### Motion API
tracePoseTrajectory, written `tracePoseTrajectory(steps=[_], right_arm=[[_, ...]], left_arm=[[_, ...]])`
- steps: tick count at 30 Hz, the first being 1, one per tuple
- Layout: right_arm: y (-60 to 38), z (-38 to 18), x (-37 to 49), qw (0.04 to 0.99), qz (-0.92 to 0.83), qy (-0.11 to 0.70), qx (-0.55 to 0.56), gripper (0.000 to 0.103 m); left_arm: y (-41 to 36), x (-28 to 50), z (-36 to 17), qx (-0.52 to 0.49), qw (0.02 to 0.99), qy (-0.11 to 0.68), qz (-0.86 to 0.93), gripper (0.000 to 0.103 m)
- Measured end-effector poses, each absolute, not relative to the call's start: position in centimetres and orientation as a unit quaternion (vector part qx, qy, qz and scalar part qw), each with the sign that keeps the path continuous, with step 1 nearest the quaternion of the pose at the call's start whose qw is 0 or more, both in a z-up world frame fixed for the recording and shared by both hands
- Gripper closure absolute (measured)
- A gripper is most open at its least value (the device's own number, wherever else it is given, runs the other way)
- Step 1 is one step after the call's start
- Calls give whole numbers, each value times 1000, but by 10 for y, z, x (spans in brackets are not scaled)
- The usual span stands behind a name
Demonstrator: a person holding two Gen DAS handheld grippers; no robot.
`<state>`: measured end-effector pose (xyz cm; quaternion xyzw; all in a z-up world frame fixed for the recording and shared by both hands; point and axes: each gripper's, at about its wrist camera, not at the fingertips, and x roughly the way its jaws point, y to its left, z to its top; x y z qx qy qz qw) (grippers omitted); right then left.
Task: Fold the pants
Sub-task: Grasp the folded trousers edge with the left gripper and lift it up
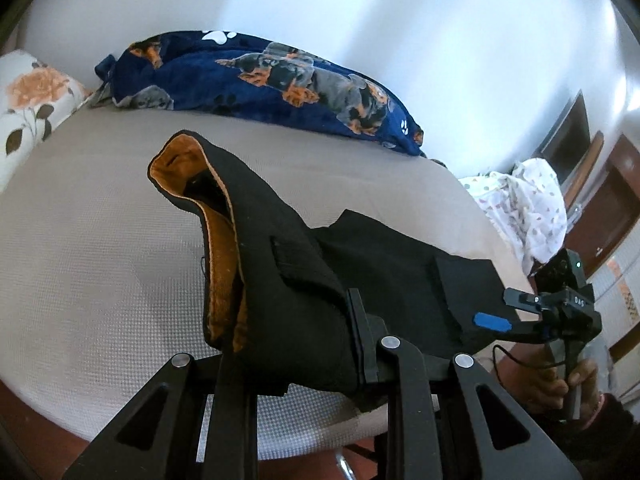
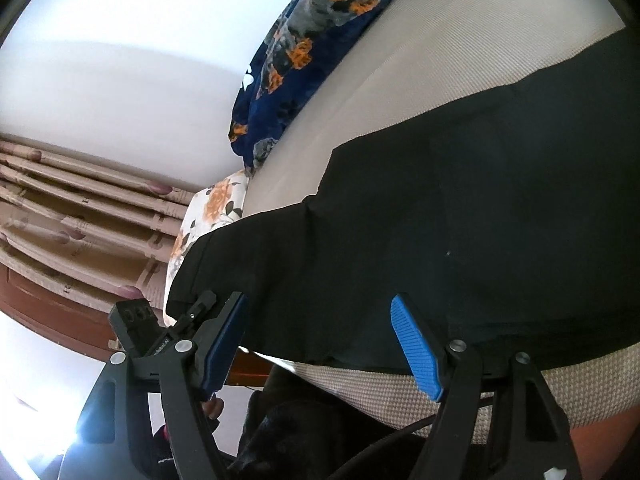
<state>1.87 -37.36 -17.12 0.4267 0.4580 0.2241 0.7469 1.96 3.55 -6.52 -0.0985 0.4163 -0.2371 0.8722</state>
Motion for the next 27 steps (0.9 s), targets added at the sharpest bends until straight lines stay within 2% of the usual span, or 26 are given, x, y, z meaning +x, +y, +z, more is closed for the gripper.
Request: tracePoseTrajectory(steps=[14,27], right_arm=[[-389,-184,17,729,205,450,474,31],[-409,-187,17,719,193,430,511,30]], left_arm=[[-1,14,-46,-32,887,387,-250,80],[-33,17,-33,-12,886,373,-276,80]])
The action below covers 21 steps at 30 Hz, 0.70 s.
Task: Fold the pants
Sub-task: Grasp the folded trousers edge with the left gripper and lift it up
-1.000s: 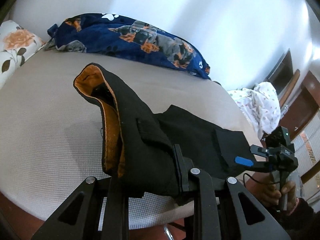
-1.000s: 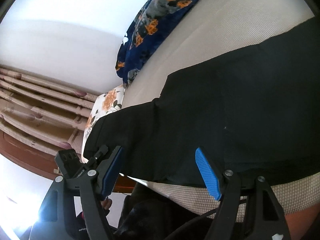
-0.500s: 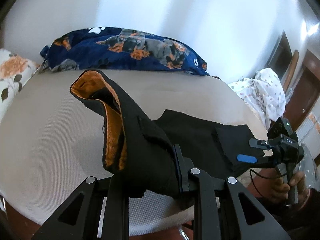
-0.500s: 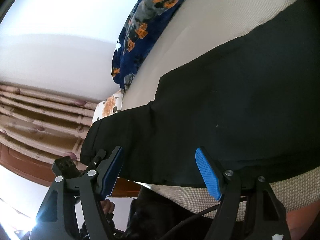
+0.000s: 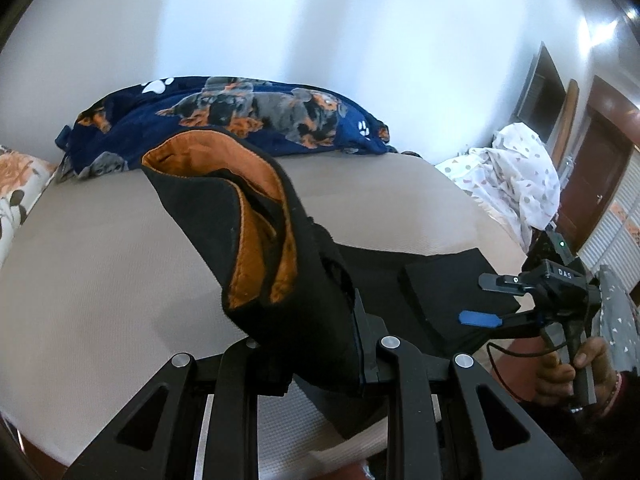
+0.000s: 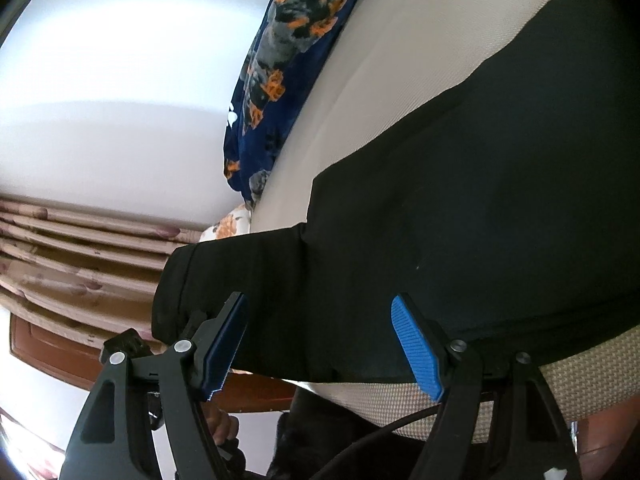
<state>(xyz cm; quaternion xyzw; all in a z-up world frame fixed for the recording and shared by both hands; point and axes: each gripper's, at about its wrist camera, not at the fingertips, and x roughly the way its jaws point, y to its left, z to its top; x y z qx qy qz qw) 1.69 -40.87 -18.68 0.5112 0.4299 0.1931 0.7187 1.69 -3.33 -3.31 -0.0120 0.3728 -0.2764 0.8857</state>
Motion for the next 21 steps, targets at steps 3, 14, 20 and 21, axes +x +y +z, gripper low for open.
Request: tracePoseTrajectory(steps=[3,14,20,21], right_arm=[[-414,-188,16,715,190,423,522,30],[-418,-189,16,710,191,415,535,30],[-419,-190,16,708,192,412,541,29],[-419,-189,16,707,193,411,542,29]], left_arm=[[-39,18,-31,-12,885,370,-282,80],[-39,19,-29,-35,886,368,-281,80],[-40,18,-26,-26,888,361,-285,80],[-41,17,-25,-24,888,360,-286,80]])
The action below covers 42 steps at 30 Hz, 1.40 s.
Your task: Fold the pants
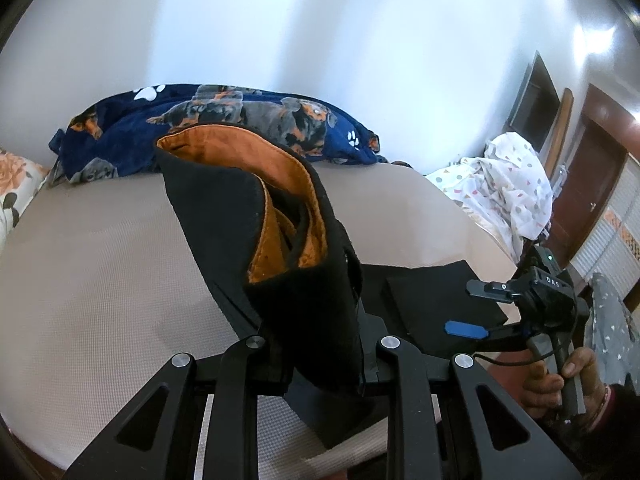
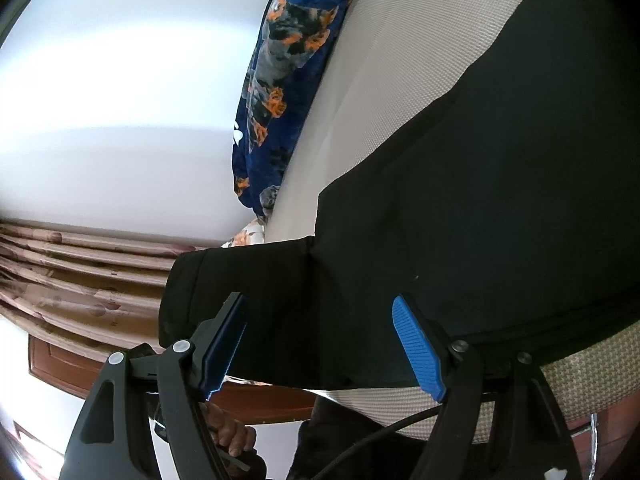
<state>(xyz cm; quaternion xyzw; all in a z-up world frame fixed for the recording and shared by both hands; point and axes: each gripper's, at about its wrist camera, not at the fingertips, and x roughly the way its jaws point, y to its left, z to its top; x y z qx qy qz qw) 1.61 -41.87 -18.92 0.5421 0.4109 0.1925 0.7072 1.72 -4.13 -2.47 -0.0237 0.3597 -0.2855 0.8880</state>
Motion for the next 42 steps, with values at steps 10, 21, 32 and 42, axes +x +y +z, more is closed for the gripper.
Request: tracePoseTrajectory(steps=[10,21,32,42], right_arm=[[-421,-190,16,706,193,399,552,29],[-436,-192,9,705,185,367,579,27],[-450,-190,5,703,194,337,596,23],[-448,-184,5,687,230,325,608,17]], left_arm=[[-64,4,-10,5,890,337,-308,80],[-87,-1,-4,21,885,329,-329,80],[-116,-6,4,43,876,320,-357,80],[-144,-8,3,54,864,326,-379,80]])
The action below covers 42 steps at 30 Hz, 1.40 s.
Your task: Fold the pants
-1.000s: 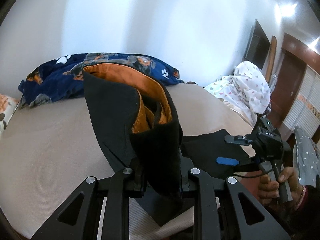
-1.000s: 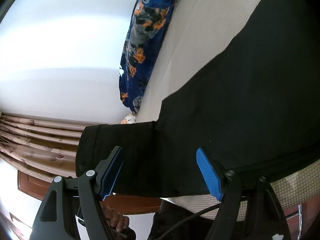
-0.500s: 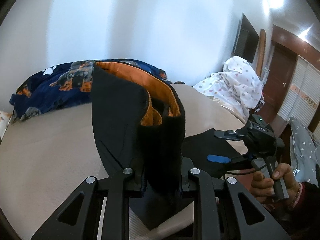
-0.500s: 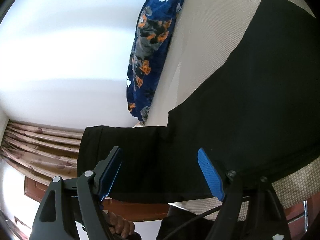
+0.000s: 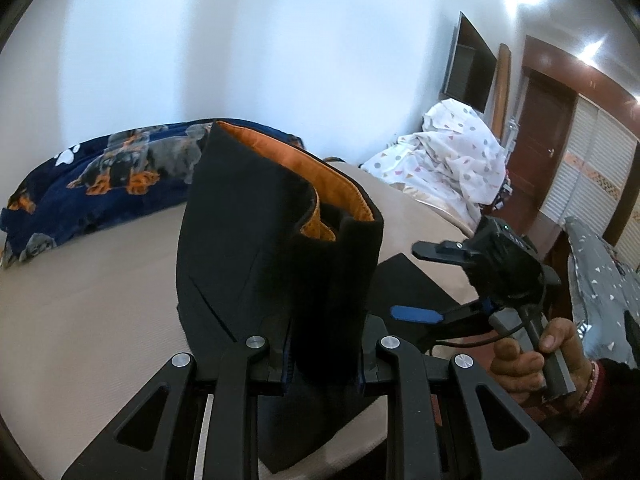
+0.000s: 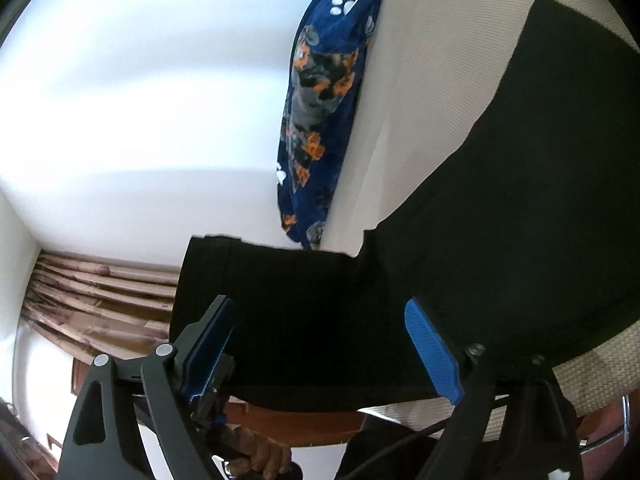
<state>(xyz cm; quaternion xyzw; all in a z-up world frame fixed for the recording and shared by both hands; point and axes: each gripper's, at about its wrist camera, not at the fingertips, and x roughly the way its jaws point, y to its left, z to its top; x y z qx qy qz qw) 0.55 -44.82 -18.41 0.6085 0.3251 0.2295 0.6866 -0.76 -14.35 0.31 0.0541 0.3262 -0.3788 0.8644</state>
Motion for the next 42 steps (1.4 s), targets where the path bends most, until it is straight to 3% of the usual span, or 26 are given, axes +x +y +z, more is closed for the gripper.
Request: tracePoseTrajectory(steps=[10,19,34,38,42], right_arm=[[-438,-162,45,648,296,344,612,11],[-420,-108,66,673,319,395,538,8],[-404,-114,83,683,262,510,453,35],[-407,-118,84,695,246,523,427,69],[-412,-122,82,712,239,519,408,79]], left_arm=[[-163,-11,-9,73,851,345,-390,80],[-186,-17,-18,104,840,348,-404,80],[-216,-30,-35,177,834,331,-405,80],[-219,-30,-38,189,836,324,-400,80],[-223,-31,-44,200,831,328,-402,79]])
